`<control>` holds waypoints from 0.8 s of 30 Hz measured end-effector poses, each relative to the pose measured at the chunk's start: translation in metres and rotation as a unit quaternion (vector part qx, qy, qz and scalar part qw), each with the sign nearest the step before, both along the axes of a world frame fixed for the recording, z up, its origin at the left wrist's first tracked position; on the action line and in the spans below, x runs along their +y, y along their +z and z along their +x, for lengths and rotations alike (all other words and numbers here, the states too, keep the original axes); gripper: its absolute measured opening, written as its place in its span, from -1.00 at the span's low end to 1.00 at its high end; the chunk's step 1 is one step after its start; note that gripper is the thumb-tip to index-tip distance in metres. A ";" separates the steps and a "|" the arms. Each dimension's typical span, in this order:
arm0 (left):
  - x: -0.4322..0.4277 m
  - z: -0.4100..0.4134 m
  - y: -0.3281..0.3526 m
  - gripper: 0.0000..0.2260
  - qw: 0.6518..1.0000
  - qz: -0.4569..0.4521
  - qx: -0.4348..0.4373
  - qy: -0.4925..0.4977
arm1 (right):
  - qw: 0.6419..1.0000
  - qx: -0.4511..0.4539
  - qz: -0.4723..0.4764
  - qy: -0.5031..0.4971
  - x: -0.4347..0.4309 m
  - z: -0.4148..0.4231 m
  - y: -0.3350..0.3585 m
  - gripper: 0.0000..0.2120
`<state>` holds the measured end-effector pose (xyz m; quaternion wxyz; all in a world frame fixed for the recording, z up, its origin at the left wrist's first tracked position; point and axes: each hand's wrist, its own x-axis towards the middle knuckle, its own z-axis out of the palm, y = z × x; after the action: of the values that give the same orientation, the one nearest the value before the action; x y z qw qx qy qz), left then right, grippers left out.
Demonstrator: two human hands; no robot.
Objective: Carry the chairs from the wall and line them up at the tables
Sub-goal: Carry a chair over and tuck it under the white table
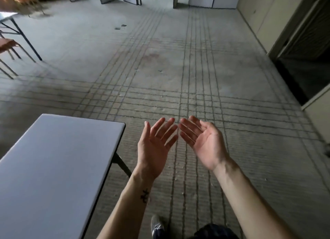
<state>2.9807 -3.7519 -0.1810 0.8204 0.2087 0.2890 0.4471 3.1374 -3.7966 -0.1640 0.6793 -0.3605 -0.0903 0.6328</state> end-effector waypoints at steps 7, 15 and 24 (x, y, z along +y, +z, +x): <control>0.143 0.052 0.000 -0.42 1.000 -0.006 -0.006 -0.027 | 0.998 0.024 -0.013 -0.049 0.122 0.054 -0.010 -0.65; 0.332 0.146 -0.012 -0.40 1.000 -0.014 0.018 0.002 | 0.998 0.059 -0.010 -0.033 0.329 0.149 -0.036 -0.61; 0.521 0.194 0.009 -0.40 0.998 -0.014 -0.005 0.066 | 0.996 0.073 -0.003 0.059 0.548 0.201 -0.008 -0.58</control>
<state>3.1743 -3.2309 -0.1716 0.7936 0.1753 0.3040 0.4970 3.3382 -3.2483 -0.1720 0.6443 -0.3094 -0.0591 0.6970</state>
